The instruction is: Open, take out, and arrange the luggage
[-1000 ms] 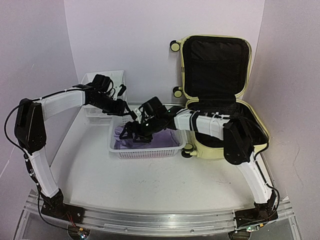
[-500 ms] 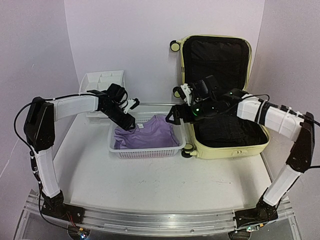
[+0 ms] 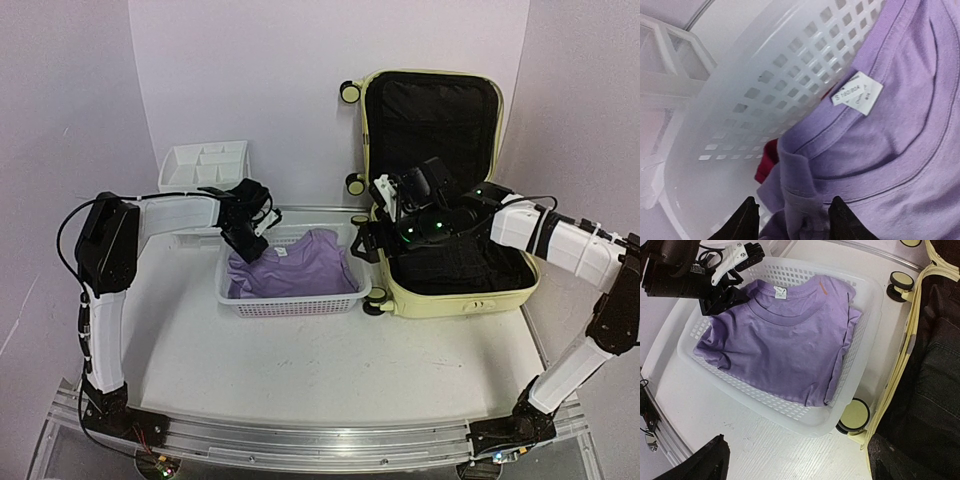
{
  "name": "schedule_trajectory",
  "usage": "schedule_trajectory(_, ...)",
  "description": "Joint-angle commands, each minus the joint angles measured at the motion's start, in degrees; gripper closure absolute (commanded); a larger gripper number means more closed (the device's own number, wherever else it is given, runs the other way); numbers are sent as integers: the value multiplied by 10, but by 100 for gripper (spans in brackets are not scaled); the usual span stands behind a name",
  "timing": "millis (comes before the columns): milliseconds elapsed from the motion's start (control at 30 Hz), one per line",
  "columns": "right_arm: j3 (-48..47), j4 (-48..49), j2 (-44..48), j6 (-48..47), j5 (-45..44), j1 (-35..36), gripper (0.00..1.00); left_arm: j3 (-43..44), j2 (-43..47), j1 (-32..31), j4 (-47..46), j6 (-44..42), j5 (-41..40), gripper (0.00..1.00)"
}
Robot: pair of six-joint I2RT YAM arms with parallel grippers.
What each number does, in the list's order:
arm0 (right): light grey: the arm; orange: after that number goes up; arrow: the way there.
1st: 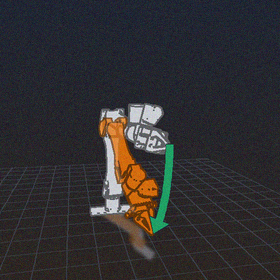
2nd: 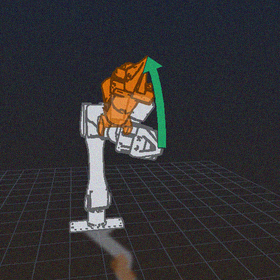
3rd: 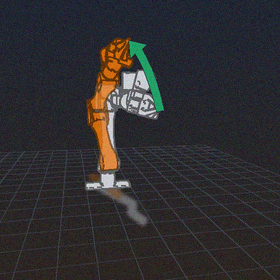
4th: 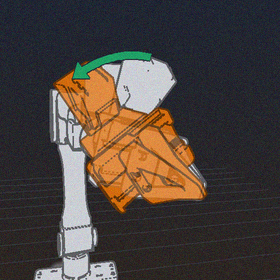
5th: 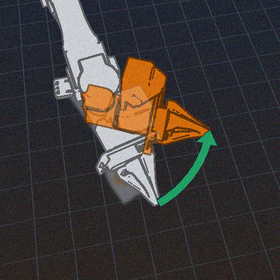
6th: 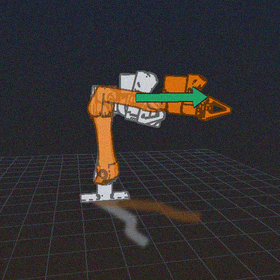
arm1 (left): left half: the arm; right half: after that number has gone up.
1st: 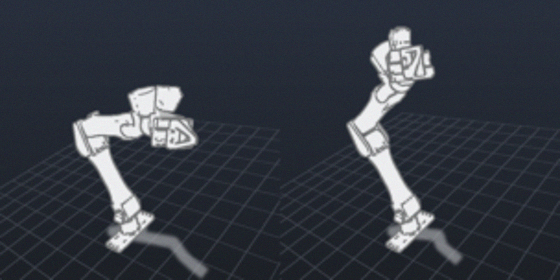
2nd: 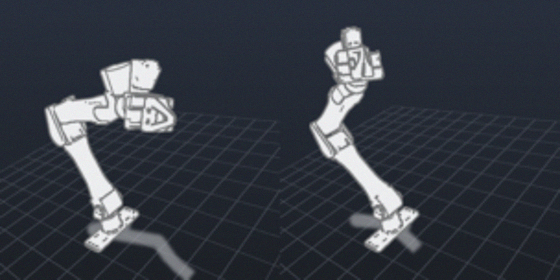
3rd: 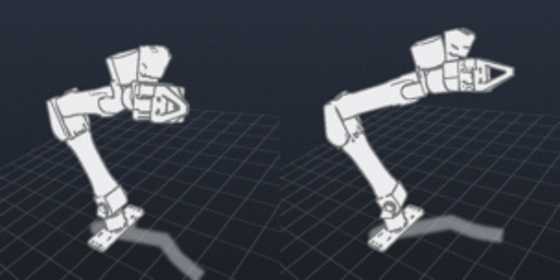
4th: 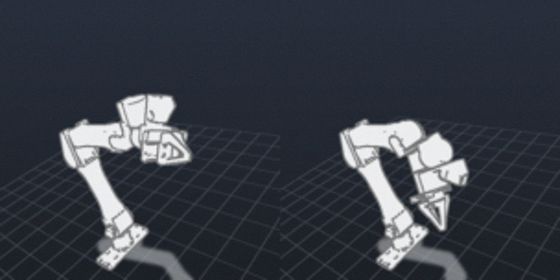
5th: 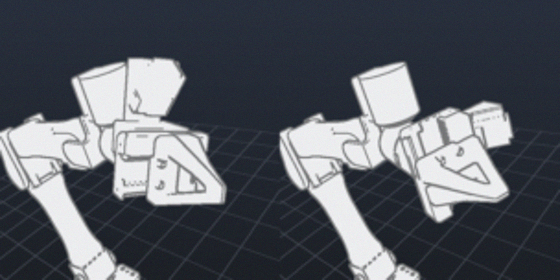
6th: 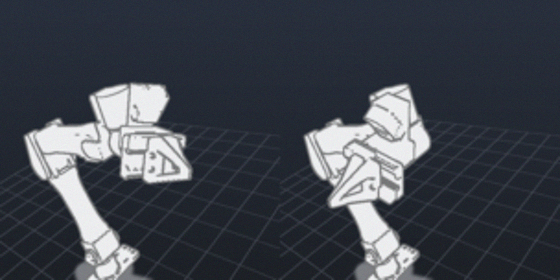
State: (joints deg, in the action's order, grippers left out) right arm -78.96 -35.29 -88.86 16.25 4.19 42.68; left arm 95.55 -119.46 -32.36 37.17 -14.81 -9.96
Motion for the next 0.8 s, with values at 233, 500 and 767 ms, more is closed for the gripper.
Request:
schedule_trajectory(233,-14,-7,16,-10,-25,2,4,55,-22,5,-4,-4,-181,67)
schedule_trajectory(500,-5,-16,23,-9,-42,2,4,55,-30,4,5,5,-194,56)
schedule_trajectory(767,-18,-49,24,-27,-132,-1,2,102,71,4,66,70,-79,21)
